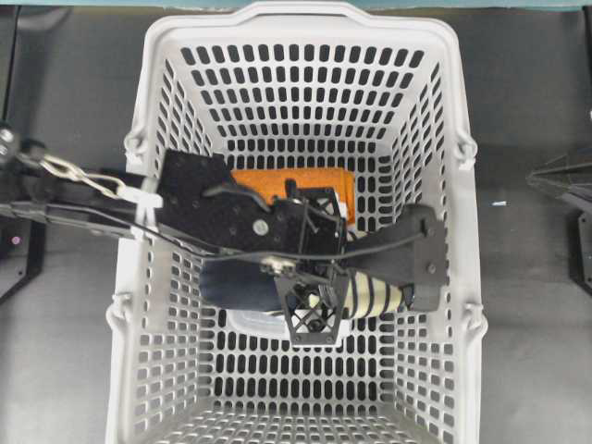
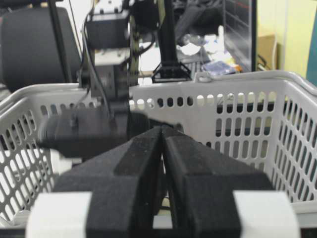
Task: Pick up the slipper from the shopping basket with the left arm.
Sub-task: 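Lower the open left gripper onto the striped slipper's upper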
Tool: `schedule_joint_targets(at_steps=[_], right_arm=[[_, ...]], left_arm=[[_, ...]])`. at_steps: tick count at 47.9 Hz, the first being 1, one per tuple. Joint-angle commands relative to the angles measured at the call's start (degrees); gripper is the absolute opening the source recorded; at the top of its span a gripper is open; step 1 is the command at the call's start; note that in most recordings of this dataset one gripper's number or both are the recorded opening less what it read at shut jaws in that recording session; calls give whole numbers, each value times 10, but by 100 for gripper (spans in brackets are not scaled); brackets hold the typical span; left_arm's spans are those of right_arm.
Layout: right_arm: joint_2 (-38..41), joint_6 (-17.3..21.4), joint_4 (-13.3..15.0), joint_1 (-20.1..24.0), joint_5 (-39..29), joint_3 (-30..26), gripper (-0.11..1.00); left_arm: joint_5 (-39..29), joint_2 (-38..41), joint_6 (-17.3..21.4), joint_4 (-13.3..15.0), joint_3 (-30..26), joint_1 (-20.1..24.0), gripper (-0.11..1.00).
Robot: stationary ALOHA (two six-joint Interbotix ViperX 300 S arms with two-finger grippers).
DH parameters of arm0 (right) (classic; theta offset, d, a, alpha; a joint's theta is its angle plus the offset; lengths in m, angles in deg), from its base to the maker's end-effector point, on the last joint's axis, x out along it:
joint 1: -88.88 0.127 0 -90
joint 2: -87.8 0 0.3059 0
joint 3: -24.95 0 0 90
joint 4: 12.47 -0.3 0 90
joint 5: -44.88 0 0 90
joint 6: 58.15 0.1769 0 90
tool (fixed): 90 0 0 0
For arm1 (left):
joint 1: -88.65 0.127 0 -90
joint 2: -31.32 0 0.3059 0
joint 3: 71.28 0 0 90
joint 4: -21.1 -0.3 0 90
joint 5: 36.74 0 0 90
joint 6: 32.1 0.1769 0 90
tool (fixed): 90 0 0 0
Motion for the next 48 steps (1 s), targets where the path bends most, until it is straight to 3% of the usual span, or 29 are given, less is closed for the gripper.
schedule_joint_targets(at_steps=[1,21,26,34,38,48], right_arm=[[4,1,-2,1,4,-4,-1],[4,2,-2,1,4,1,-1],[4,2,-3,1,4,2,-1],[4,1,-2,1,4,5,-1],[4,2,-2,1,4,5,-1],[4,2,-2,1,4,6,-1]], left_arm=[[10,0,3,-3,8,0,91],[50,-4,0,-3,54,2,85],[48,-6,2,-3,57,2,69],[43,-12,2,-3,39,1,24],[36,-17,3,-3,24,1,7],[-47,-25,4,-3,-47,1,6]])
